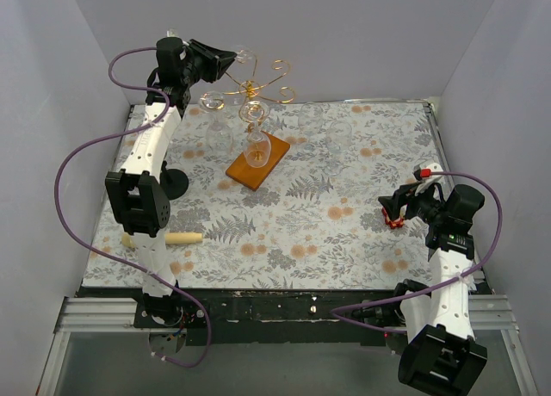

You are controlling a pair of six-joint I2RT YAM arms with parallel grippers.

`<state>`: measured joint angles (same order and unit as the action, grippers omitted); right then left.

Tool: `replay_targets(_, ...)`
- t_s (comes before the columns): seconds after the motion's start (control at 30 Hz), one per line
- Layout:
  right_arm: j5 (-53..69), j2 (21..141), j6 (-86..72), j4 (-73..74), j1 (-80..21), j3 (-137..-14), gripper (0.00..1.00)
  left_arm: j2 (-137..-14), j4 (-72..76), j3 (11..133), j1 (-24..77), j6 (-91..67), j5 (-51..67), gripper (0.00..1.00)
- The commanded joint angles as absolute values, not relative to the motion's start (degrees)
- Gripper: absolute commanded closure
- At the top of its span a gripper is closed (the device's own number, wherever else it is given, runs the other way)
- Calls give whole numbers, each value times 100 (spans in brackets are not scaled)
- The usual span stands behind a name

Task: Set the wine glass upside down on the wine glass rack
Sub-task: Turn the wine glass upside down at the wine rack.

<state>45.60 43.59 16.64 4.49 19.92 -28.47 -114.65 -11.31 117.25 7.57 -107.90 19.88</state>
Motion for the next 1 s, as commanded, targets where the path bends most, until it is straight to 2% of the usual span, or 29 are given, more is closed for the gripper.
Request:
replay_targets(0.0,4676,4272,1635,202,2039,-2848,20,-10802,-809,11698,677,-10784,2021,83)
replay_targets(0.63,4676,4245,1626,167,2065,-2830,20,-10512,-765,11461,607,-10767,1987,74)
replay_targets(0.97,4685,4210,1635,141,2083,-2813,20,-10196,-703,11233,475,-10749,2030,72)
